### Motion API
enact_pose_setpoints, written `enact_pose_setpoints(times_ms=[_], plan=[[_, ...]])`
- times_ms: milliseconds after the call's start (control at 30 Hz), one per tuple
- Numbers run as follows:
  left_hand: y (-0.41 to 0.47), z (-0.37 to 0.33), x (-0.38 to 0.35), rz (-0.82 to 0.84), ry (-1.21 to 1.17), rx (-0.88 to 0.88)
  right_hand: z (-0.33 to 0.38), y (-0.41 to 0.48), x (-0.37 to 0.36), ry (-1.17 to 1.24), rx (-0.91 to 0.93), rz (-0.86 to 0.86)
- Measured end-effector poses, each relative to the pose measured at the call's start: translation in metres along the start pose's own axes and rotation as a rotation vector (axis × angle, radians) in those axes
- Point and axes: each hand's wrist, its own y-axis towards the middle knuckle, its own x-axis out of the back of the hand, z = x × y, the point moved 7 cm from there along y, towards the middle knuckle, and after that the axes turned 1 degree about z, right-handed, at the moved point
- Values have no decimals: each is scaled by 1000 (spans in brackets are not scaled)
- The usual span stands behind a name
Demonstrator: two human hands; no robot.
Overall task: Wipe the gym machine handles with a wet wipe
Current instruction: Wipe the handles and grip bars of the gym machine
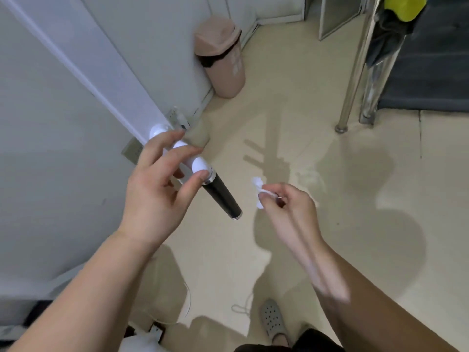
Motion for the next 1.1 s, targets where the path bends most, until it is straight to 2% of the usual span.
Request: enact_pose_setpoints(times_ms=[200,467,600,767,900,1100], plan=[[9,1,-4,26,-30,-36,-6,1,-18,119,67,79],[9,7,4,133,-89,-99,5,4,-41,280,149,72],[7,14,1,126,-138,-109,18,9,-54,291,266,20],[8,12,-2,101,-100,-177,5,5,-68,384,225,-26],[11,11,-4,65,-89,-212,-5,-1,-73,275,350,-133],[18,15,-8,21,-147,-307,-27,3,-75,219,281,-303]])
